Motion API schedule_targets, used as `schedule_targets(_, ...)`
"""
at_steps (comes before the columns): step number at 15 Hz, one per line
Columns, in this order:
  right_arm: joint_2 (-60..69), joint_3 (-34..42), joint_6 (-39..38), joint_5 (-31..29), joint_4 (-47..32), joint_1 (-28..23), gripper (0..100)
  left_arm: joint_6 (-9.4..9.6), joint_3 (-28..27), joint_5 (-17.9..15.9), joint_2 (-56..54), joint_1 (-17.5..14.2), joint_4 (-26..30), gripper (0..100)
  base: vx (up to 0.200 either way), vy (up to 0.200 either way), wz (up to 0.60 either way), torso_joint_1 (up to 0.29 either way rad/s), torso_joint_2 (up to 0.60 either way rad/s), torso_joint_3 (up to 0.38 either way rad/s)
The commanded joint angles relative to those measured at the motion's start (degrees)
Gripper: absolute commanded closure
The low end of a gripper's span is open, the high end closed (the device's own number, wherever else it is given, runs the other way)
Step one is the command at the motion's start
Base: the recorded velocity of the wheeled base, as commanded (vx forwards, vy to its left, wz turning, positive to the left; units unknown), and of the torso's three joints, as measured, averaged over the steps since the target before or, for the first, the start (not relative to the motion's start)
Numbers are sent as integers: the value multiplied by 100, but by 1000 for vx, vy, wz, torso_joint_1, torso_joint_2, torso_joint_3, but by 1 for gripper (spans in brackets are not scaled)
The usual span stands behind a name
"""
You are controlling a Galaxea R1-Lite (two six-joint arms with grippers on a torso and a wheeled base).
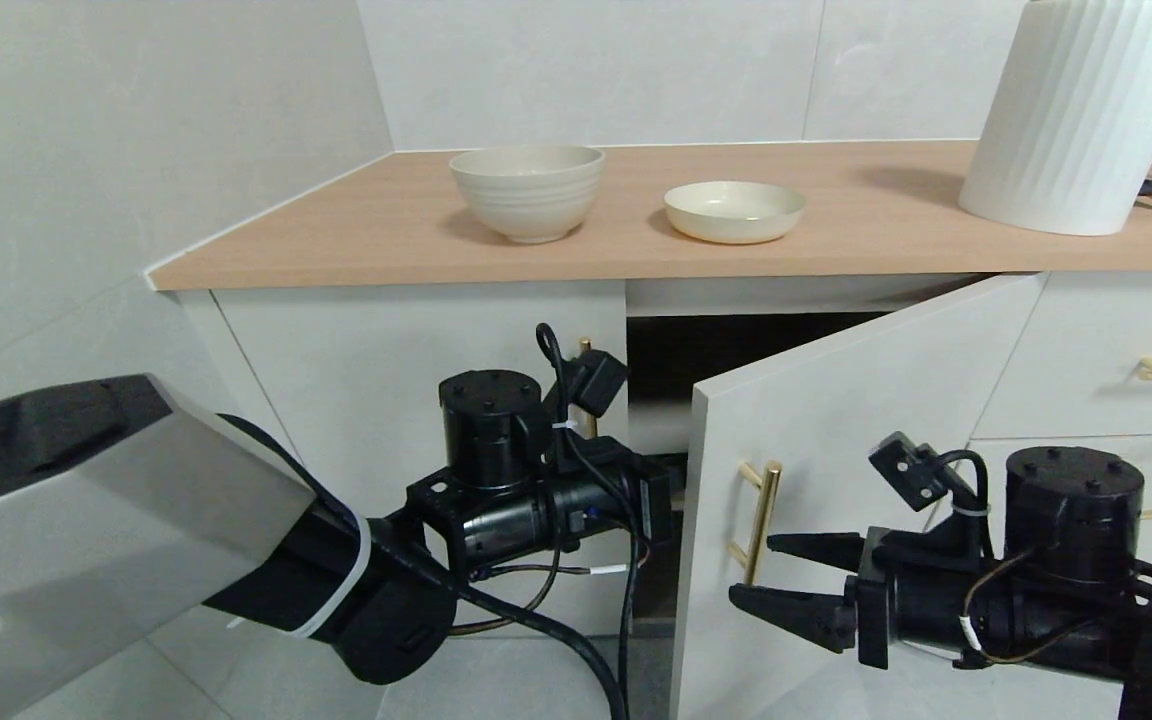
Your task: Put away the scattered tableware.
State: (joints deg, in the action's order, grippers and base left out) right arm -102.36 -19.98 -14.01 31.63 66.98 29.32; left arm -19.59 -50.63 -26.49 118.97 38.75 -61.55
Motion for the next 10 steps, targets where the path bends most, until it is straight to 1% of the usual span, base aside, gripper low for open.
schedule_targets(1,340,354,21,-96,246,-207,0,-1,115,-93,-76,9,-138,100,0,0,0,0,0,0)
schedule_targets(2,595,425,56,-96,325,-304,0,-1,150,-120,-93,9,-173,100,0,0,0,0,0,0)
schedule_targets(4,1122,416,74,-114,290,-330,0,-1,158,-155,-119,9,-182,100,0,0,0,0,0,0)
schedule_targets(5,1184,416,100,-158,281,-365,0,-1,158,-172,-128,9,-173,100,0,0,0,0,0,0)
schedule_targets(6,1184,469,522,-799,263,-550,0,-1,150,-190,-119,27,-173,100,0,0,0,0,0,0)
schedule_targets(7,1166,469,821,-1476,228,-612,0,-1,150,-190,-111,36,-173,100,0,0,0,0,0,0)
schedule_targets(8,1298,460,944,-2328,114,-585,0,8,141,-199,-111,45,-173,100,0,0,0,0,0,0)
schedule_targets(9,1588,425,1076,-2891,-97,-453,0,8,123,-199,-102,53,-173,100,0,0,0,0,0,0)
schedule_targets(10,1957,354,1128,-3287,-554,-286,0,8,115,-199,-84,88,-173,100,0,0,0,0,0,0)
